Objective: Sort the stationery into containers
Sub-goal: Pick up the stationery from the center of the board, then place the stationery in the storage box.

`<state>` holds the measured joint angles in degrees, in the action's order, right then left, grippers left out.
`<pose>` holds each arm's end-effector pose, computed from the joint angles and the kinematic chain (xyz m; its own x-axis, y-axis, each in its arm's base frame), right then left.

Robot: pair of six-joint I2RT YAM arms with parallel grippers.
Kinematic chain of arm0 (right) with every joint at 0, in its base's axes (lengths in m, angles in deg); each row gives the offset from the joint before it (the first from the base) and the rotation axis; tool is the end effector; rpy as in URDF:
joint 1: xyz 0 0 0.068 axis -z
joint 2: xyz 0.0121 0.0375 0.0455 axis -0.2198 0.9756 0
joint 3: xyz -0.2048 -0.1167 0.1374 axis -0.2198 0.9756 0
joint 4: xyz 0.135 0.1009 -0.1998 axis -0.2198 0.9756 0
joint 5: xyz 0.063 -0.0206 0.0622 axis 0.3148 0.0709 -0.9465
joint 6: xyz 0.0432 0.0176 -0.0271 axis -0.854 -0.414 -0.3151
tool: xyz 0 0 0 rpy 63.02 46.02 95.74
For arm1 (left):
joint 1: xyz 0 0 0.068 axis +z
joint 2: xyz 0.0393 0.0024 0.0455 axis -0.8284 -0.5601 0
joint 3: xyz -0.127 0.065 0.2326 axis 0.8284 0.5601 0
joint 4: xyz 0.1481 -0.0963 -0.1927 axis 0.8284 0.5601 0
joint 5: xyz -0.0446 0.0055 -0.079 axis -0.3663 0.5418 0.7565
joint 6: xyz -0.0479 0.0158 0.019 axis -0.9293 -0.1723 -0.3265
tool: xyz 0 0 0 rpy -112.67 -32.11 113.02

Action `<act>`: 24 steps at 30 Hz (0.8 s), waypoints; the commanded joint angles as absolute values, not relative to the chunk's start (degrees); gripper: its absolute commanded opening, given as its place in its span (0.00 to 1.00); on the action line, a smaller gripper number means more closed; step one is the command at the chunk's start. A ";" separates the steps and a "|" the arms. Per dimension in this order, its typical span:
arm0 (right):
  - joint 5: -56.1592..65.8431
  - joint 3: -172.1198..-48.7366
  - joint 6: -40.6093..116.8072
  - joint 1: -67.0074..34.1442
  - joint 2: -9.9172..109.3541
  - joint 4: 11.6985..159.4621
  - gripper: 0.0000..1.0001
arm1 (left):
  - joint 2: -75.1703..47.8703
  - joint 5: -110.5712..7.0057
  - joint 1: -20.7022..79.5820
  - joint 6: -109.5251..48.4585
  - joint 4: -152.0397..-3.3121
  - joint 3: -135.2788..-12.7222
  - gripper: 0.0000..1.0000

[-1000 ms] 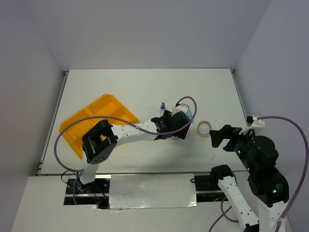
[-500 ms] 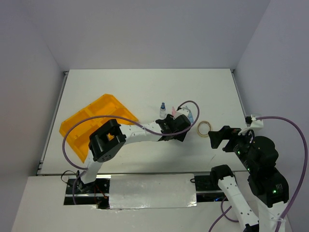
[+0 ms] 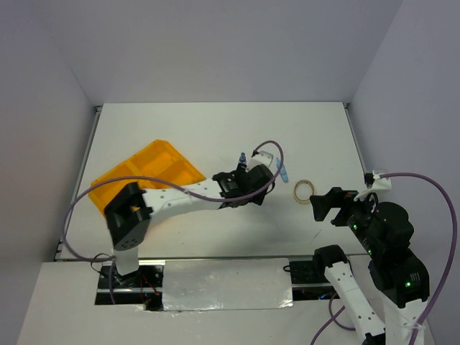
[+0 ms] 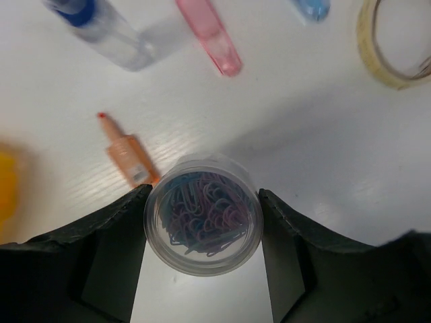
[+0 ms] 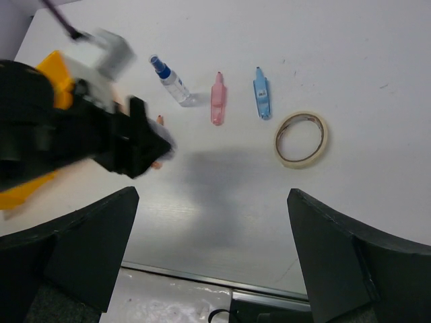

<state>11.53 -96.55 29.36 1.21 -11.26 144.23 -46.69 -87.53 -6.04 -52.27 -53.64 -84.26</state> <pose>0.0193 0.0044 0.3787 -0.3429 0.2038 -0.9170 -0.1273 0.9571 0.2604 0.2122 -0.3637 0.2321 -0.6420 0.1689 -0.7479 0.3414 0.9364 -0.0816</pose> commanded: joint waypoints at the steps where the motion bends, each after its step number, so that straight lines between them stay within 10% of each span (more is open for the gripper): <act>1: 10.81 -97.46 30.15 0.92 -11.76 143.08 1.00 | -32.92 -97.90 -6.03 -53.93 -47.73 -86.99 0.06; 16: 8.08 -97.20 30.85 0.92 -10.80 141.76 1.00 | -27.62 -88.30 44.03 -55.52 -38.48 -91.30 0.13; 24: 7.47 -96.32 31.03 0.83 -10.88 141.24 1.00 | -37.29 -85.36 49.61 -56.13 -39.27 -93.33 0.26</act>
<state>8.47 -96.53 29.87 1.21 -11.24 144.14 -37.40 -87.77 49.70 -56.45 -38.51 -90.60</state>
